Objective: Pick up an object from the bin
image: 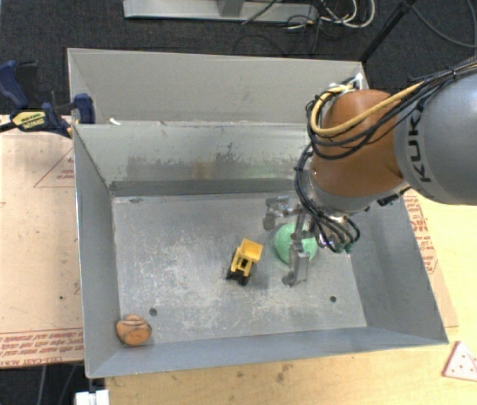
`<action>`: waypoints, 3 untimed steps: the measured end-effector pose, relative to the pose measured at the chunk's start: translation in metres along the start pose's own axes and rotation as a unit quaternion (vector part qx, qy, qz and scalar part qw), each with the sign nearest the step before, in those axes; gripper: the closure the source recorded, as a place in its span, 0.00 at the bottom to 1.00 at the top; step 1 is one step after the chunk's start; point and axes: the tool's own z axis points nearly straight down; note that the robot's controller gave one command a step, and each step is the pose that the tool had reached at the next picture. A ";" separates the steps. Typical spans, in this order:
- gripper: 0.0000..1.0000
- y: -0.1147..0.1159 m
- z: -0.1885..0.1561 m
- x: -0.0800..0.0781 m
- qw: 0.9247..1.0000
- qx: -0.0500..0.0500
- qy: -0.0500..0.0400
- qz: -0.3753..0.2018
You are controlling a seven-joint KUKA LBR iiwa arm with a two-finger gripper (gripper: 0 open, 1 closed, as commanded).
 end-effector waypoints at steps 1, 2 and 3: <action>0.00 0.003 0.030 -0.008 0.999 0.002 -0.001 -0.037; 0.00 0.023 0.048 -0.002 0.997 0.000 0.000 -0.076; 1.00 0.047 0.064 0.013 1.000 0.001 -0.006 -0.007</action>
Offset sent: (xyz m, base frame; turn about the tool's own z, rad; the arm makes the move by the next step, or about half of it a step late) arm -0.0143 0.0471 -0.0691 0.1126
